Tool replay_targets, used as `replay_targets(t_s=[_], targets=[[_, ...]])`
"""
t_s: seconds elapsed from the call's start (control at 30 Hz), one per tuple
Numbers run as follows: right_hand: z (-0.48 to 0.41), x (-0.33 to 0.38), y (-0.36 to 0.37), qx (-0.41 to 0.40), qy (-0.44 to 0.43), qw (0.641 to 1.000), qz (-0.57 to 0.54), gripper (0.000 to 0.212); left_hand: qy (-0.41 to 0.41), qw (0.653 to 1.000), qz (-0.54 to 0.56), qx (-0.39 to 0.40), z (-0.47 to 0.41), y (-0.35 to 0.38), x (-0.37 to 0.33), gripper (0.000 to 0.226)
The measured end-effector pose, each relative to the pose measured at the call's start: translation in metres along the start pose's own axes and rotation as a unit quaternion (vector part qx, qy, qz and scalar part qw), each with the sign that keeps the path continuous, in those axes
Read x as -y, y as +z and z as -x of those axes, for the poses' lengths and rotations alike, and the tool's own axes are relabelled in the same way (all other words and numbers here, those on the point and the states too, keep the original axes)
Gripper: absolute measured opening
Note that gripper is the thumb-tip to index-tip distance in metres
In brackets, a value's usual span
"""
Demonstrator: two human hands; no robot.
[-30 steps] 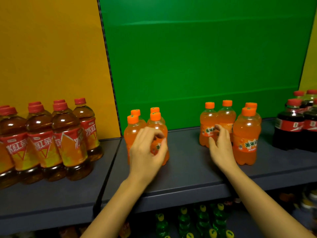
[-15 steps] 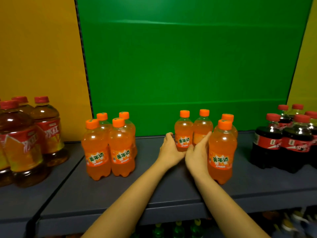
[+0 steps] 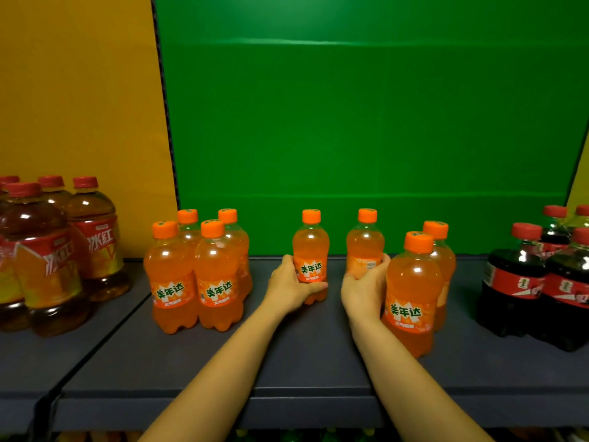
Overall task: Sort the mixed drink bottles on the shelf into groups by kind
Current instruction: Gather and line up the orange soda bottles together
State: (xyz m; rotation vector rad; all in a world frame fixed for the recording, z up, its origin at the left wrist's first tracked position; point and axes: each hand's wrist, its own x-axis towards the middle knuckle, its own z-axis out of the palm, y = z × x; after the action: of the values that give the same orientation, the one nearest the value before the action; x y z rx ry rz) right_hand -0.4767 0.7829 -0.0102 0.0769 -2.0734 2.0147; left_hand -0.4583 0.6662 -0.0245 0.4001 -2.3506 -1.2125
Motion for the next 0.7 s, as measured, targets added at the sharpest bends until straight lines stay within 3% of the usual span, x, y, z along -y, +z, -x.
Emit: replay_targets(t_s=[0.1,0.33,0.4,0.57,0.7], targets=[[-0.007,-0.011,0.011,-0.009,-0.021,0.998,0.051,0.066,-0.026,1.000,0.004,-0.009,0.000,-0.011,0.005,0.058],[-0.009,-0.021,0.025,0.077,-0.047,0.978,0.189,0.083,-0.034,0.999,0.025,-0.032,0.005,-0.025,0.012,0.062],[-0.005,-0.020,0.027,0.102,-0.067,0.969,0.214,0.082,-0.025,0.999,0.028,-0.039,0.006,-0.026,0.015,0.061],[0.000,-0.022,0.024,0.206,-0.062,0.970,0.110,0.062,-0.009,0.998,0.030,-0.055,0.009,-0.025,0.022,0.061],[-0.002,-0.026,0.024,0.157,-0.128,0.958,0.202,0.078,0.006,0.998,0.018,-0.067,0.010,-0.022,0.024,0.059]])
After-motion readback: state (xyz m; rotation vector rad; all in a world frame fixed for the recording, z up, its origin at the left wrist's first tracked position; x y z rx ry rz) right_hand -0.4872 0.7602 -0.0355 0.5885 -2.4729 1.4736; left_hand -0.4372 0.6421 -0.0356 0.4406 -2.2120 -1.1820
